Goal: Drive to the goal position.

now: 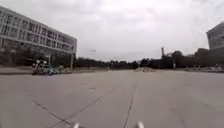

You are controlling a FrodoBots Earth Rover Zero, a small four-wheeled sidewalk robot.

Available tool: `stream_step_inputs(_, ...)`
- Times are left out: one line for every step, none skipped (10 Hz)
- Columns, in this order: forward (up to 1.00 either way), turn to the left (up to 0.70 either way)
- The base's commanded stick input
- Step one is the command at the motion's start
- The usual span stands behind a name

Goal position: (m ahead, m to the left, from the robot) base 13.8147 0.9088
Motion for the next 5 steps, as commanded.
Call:
stream_step_inputs(0.85,-0.12)
stream_step_inputs(0.85,0.0)
stream_step_inputs(0.85,0.0)
stream_step_inputs(0.85,0.0)
stream_step_inputs(0.85,0.0)
